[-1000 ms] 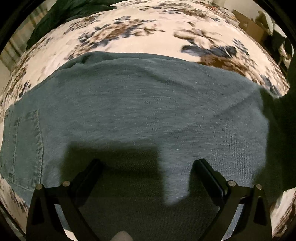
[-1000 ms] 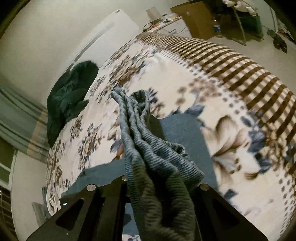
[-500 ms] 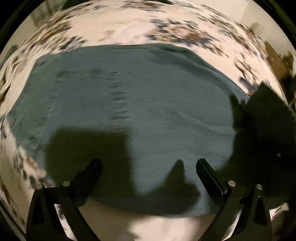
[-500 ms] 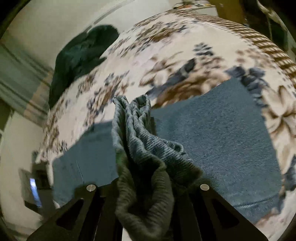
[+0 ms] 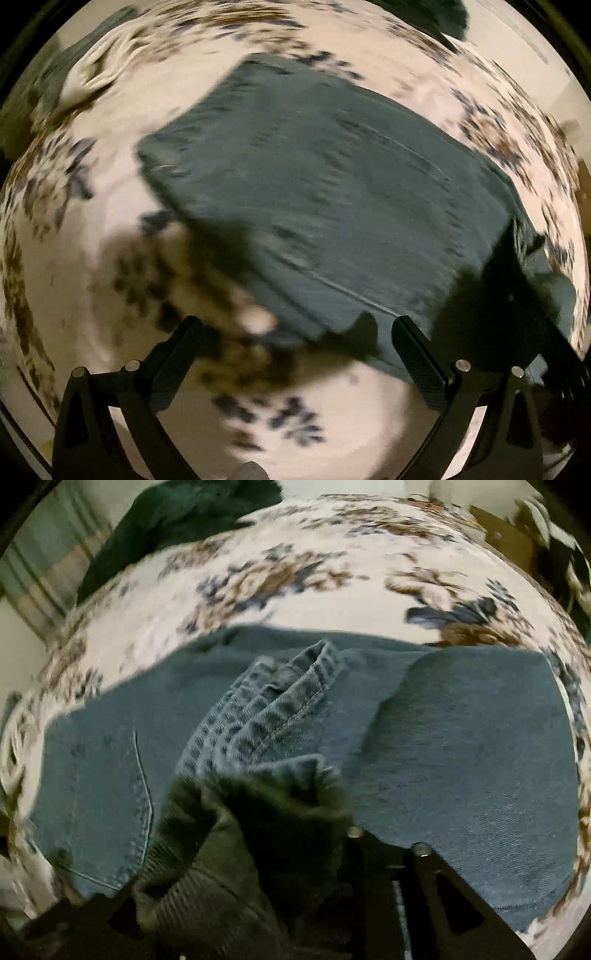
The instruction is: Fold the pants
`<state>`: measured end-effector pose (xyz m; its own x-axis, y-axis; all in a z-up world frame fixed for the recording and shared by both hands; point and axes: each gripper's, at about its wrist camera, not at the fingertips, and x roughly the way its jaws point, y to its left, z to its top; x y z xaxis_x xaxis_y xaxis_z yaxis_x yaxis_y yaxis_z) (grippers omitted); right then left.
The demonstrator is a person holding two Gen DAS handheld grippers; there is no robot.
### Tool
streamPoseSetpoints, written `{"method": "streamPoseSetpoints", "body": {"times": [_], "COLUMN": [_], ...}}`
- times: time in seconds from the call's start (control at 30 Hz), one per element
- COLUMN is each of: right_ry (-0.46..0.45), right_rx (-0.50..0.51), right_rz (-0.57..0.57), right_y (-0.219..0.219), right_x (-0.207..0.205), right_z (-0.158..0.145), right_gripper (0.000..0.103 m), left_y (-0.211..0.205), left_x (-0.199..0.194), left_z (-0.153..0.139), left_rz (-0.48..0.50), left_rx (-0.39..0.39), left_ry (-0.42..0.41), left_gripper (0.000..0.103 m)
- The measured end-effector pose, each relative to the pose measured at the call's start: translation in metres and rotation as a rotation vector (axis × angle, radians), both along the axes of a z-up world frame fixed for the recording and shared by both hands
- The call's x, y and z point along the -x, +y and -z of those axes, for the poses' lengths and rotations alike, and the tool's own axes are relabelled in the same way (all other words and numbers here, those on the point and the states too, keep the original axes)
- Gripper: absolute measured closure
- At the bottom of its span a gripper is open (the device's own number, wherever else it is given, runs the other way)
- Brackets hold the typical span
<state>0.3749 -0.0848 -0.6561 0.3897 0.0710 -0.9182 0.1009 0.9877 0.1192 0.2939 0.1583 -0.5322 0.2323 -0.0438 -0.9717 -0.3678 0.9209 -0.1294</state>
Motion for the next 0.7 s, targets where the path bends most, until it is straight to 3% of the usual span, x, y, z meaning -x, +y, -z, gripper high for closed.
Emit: {"method": "streamPoseSetpoints", "body": {"times": [0.07, 0.17, 0.23, 0.33, 0.4, 0.5, 0.6, 0.7], "right_ry": [0.036, 0.11, 0.136, 0.116, 0.091, 0.103, 0.19, 0.162], "right_rx": [-0.053, -0.229, -0.385, -0.554, -0.595, -0.58, -0.565, -0.557], "right_rz": [-0.08, -0.18, -0.153, 0.019, 0.121, 0.178, 0.123, 0.045], "right_y": [0.011, 0.014, -0.003, -0.048, -0.066, -0.065, -0.037, -0.025], "right_x": [0.002, 0.009, 0.015, 0.02, 0.019, -0.004, -0.03, -0.033], "right_z": [-0.002, -0.006, -0.01, -0.02, -0.019, 0.0, 0.027, 0.014], "right_gripper": [0.038, 0.035, 0.035, 0.034, 0.034, 0.034, 0.031, 0.029], "left_y": [0.014, 0.03, 0.039, 0.052, 0.061, 0.075, 0.094, 0.112], "left_x": [0.003, 0.006, 0.005, 0.006, 0.006, 0.002, -0.005, -0.009], "left_z": [0.001, 0.004, 0.007, 0.011, 0.013, 0.016, 0.022, 0.034], "left_rz": [-0.034, -0.073, -0.1, -0.157, -0.207, -0.28, -0.374, -0.477], "left_rx": [-0.005, -0.002, 0.015, 0.057, 0.098, 0.134, 0.163, 0.242], "left_ry": [0.001, 0.002, 0.004, -0.002, -0.015, -0.052, -0.108, -0.152], "left_gripper": [0.0, 0.0, 0.0, 0.0, 0.0, 0.0, 0.0, 0.0]}}
